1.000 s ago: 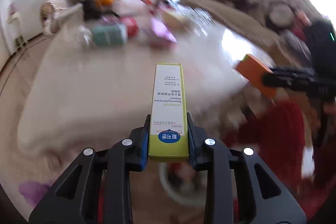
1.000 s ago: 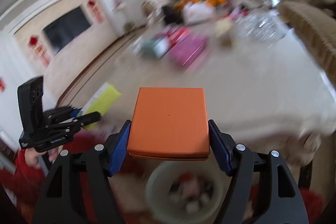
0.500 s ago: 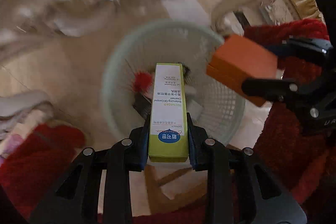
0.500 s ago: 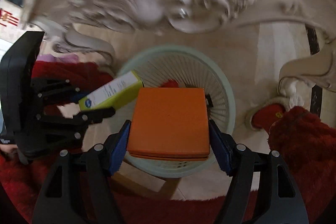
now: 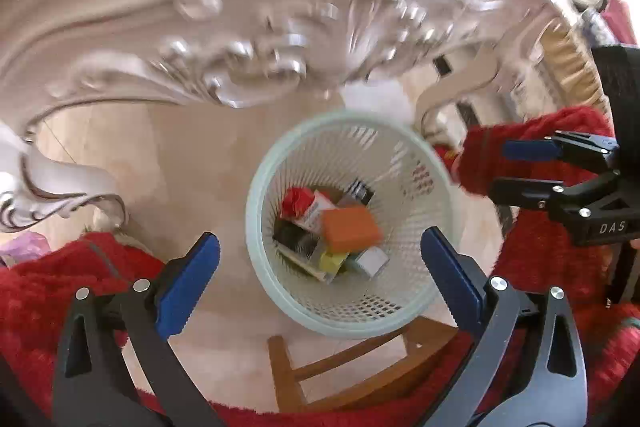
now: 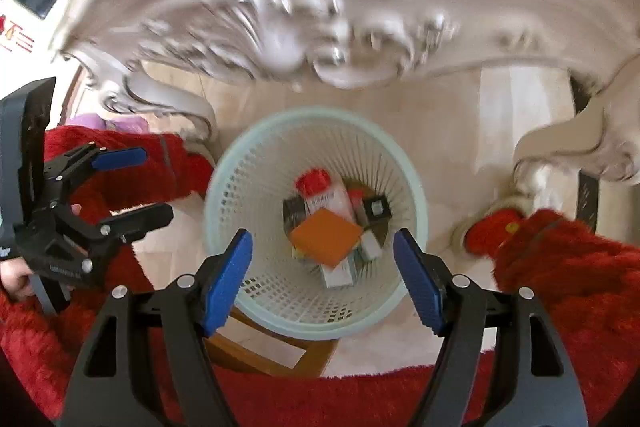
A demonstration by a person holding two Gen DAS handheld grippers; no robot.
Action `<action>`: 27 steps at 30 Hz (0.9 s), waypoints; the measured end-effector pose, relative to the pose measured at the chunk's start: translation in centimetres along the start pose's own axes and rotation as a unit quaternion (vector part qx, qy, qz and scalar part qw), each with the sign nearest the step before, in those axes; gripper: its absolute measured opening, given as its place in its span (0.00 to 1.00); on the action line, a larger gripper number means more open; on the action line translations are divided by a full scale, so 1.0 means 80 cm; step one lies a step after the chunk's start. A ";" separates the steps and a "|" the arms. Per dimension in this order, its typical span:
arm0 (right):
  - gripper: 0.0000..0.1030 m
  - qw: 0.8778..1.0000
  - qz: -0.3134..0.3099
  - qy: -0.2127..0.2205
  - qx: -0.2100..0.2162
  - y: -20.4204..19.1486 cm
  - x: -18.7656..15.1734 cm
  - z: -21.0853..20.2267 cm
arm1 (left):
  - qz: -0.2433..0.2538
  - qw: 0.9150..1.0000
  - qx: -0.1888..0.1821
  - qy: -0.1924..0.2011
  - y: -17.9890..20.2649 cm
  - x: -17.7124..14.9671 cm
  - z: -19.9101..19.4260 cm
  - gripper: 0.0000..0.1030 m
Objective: Collect trash
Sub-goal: 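Grasp the yellow tube box with the left gripper while the right carries the orange box to the wastebasket, then grasp the teal bear box with the left gripper while the right grasps the cream box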
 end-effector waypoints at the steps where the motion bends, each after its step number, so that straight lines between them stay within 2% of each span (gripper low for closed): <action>1: 0.67 1.000 -0.003 0.019 0.005 -0.004 0.002 -0.016 | 0.000 1.000 -0.005 0.012 0.001 -0.001 -0.015 0.94; 3: 0.67 0.997 -0.003 0.076 0.013 -0.010 0.010 -0.059 | 0.000 0.999 -0.007 0.047 0.003 -0.001 -0.054 0.94; 5: 0.67 0.989 0.002 0.148 0.017 -0.008 0.029 -0.108 | 0.001 0.996 0.002 0.085 0.001 0.004 -0.097 0.94; 7: 0.67 0.977 0.007 0.212 -0.002 0.000 0.052 -0.153 | -0.006 0.990 0.033 0.137 -0.008 0.020 -0.149 0.94; 9: 0.67 0.958 0.009 0.282 -0.043 0.017 0.090 -0.200 | -0.019 0.979 0.069 0.193 -0.024 0.047 -0.202 0.94; 10: 0.67 0.950 0.013 0.303 -0.073 0.028 0.113 -0.218 | -0.030 0.970 0.087 0.225 -0.038 0.068 -0.230 0.94; 11: 0.67 0.945 0.015 0.315 -0.089 0.035 0.132 -0.230 | -0.037 0.966 0.096 0.238 -0.047 0.080 -0.244 0.94; 12: 0.67 0.939 0.020 0.328 -0.101 0.044 0.158 -0.242 | -0.057 0.958 0.114 0.259 -0.066 0.105 -0.264 0.94; 14: 0.67 0.934 0.031 0.340 -0.106 0.056 0.198 -0.254 | -0.091 0.945 0.122 0.288 -0.096 0.142 -0.288 0.94; 16: 0.67 0.930 0.039 0.348 -0.109 0.068 0.243 -0.259 | -0.133 0.934 0.105 0.313 -0.130 0.186 -0.301 0.94; 19: 0.67 0.931 0.040 0.339 -0.128 0.080 0.293 -0.251 | -0.185 0.932 0.083 0.300 -0.165 0.231 -0.290 0.94; 21: 0.67 0.933 0.043 0.331 -0.134 0.089 0.321 -0.237 | -0.219 0.931 0.042 0.290 -0.170 0.258 -0.274 0.94; 22: 0.67 0.934 0.043 0.329 -0.133 0.097 0.323 -0.235 | -0.240 0.927 0.019 0.287 -0.170 0.274 -0.265 0.94; 23: 0.67 0.935 0.043 0.325 -0.135 0.102 0.342 -0.227 | -0.257 0.923 0.010 0.285 -0.170 0.283 -0.259 0.94; 26: 0.67 0.937 0.042 0.316 -0.142 0.104 0.359 -0.217 | -0.344 0.896 -0.007 0.280 -0.176 0.329 -0.232 0.94; 27: 0.67 0.939 0.041 0.310 -0.141 0.106 0.368 -0.210 | -0.362 0.890 -0.008 0.276 -0.179 0.339 -0.224 0.94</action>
Point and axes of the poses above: each gripper's, at about its wrist camera, not at the fingertips, and z roughly the way its jaws point, y to its right, x to its top, the point moved 7 cm from there along z, roughly the way its jaws point, and after that the axes turned 6 degrees about -y, right-handed, at the moved point
